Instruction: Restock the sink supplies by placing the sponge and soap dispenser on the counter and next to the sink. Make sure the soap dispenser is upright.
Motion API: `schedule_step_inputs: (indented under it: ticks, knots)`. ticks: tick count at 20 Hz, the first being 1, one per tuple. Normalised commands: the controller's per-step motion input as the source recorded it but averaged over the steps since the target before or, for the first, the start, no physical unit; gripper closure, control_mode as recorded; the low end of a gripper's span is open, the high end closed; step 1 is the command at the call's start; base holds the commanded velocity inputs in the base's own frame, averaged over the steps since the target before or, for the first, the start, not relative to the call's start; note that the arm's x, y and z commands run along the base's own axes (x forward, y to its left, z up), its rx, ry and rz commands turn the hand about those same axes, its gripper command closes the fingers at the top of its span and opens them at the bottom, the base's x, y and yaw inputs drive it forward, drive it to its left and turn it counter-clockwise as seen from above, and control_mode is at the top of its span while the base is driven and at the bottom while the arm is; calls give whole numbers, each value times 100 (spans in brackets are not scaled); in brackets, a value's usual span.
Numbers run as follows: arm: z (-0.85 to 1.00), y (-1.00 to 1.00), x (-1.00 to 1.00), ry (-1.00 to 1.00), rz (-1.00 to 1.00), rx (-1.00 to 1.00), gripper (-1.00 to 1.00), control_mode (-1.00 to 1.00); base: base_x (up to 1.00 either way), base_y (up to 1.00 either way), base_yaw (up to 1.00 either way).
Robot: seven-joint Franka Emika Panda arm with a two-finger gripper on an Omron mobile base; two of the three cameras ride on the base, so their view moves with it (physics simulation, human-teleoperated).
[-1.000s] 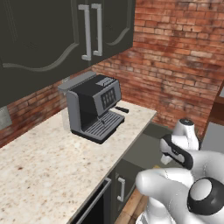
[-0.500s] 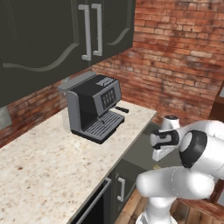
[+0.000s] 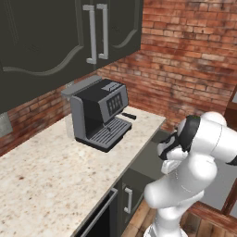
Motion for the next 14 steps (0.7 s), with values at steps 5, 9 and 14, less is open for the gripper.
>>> schedule_step_inputs:
  ticks: [5, 9, 14]
  knots:
    - [-18, -1, 0, 0, 0, 2, -100, -100, 0, 0, 0]
    - [-24, 0, 0, 0, 0, 0, -100, -100, 0, 0, 0]
    - [-28, 0, 0, 0, 0, 0, -100, -100, 0, 0, 0]
